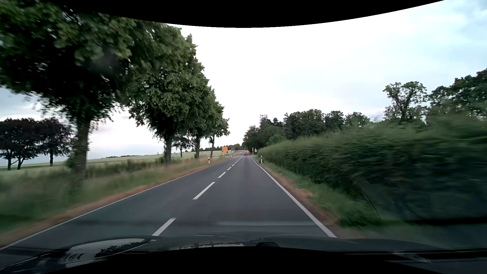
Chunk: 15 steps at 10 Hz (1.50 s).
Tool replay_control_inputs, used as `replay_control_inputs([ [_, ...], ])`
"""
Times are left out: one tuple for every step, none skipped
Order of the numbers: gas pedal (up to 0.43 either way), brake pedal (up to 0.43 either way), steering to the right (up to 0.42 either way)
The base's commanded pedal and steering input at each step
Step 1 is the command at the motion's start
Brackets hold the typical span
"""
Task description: Follow the waypoints while adhering to traffic rules and regulations
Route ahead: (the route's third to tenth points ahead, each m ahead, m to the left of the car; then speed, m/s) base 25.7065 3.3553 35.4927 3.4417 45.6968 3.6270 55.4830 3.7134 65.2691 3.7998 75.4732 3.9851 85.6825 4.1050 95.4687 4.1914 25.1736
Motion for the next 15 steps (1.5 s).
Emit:
replay_control_inputs([
  [0.0, 0.0, -0.006],
  [0.0, 0.0, -0.007],
  [0.0, 0.0, -0.007],
  [0.0, 0.0, -0.006],
  [0.0, 0.0, -0.007],
  [0.0, 0.0, -0.007],
  [0.0, 0.0, -0.008],
  [0.0, 0.0, -0.007],
  [0.0, 0.0, -0.006],
  [0.0, 0.0, -0.005],
  [0.0, 0.0, -0.006],
  [0.0, 0.0, -0.006],
  [0.0, 0.0, -0.006],
  [0.0, 0.0, -0.006],
  [0.0, 0.0, -0.008],
])
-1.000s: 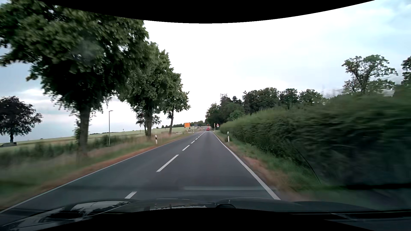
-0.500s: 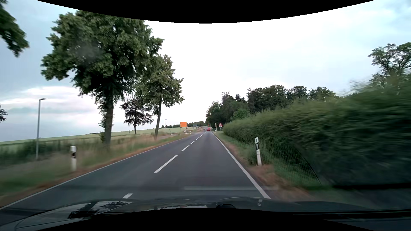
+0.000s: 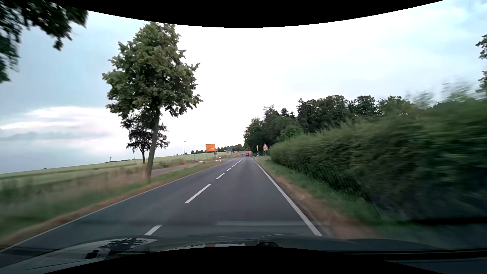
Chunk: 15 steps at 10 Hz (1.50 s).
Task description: Follow the waypoints while adhering to traffic rules and regulations
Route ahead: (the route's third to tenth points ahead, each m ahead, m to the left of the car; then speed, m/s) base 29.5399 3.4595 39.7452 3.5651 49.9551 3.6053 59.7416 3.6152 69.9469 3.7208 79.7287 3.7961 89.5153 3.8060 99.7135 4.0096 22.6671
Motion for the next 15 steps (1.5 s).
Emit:
replay_control_inputs([
  [0.0, 0.0, -0.008],
  [0.0, 0.0, -0.008],
  [0.0, 0.0, -0.008],
  [0.0, 0.0, -0.008],
  [0.0, 0.0, -0.008],
  [0.0, 0.0, -0.008],
  [0.0, 0.0, -0.008],
  [0.0, 0.0, -0.008],
  [0.0, 0.0, -0.007],
  [0.0, 0.0, -0.005],
  [0.0, 0.0, -0.001],
  [0.0, 0.0, -0.001],
  [0.0, 0.0, -0.001],
  [0.0, 0.0, -0.001],
  [0.0, 0.0, -0.001],
])
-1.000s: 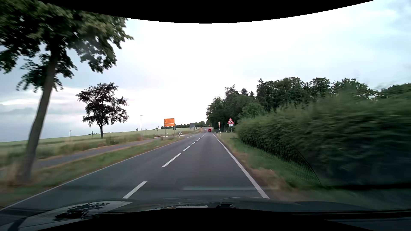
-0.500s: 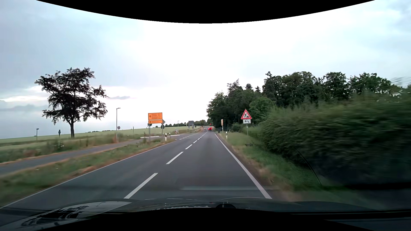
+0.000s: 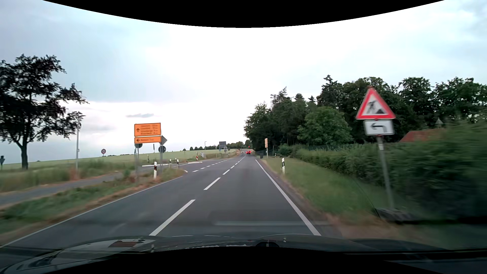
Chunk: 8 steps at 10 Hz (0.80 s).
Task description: Follow the waypoints while adhering to traffic rules and regulations
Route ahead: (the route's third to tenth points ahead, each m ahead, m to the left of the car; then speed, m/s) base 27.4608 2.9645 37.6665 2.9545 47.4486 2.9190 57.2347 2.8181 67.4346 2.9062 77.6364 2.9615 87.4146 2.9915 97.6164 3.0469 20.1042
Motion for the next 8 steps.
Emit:
replay_control_inputs([
  [0.0, 0.0, -0.001],
  [0.0, 0.0, -0.001],
  [0.0, 0.0, -0.001],
  [0.02, 0.0, -0.001],
  [0.047, 0.0, -0.001],
  [0.059, 0.0, -0.002],
  [0.059, 0.0, -0.002],
  [0.059, 0.0, -0.003],
])
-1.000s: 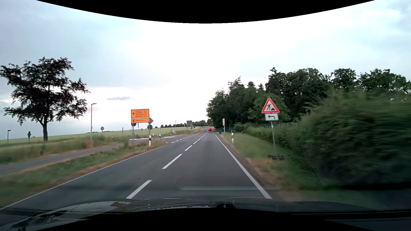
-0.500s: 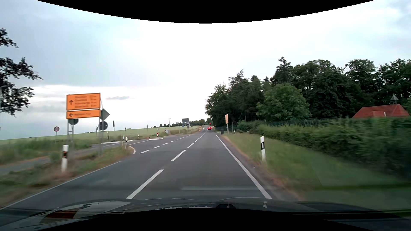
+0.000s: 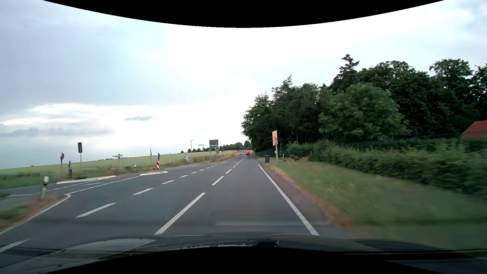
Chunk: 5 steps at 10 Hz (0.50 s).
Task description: Follow the waypoints while adhering to traffic rules and regulations
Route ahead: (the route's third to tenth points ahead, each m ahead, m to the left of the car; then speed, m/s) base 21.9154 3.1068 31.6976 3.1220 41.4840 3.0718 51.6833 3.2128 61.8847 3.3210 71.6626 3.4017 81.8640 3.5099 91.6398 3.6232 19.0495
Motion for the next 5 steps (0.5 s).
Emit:
replay_control_inputs([
  [0.059, 0.0, -0.003],
  [0.059, 0.0, -0.003],
  [0.059, 0.0, -0.003],
  [0.059, 0.0, -0.003],
  [0.059, 0.0, -0.003],
])
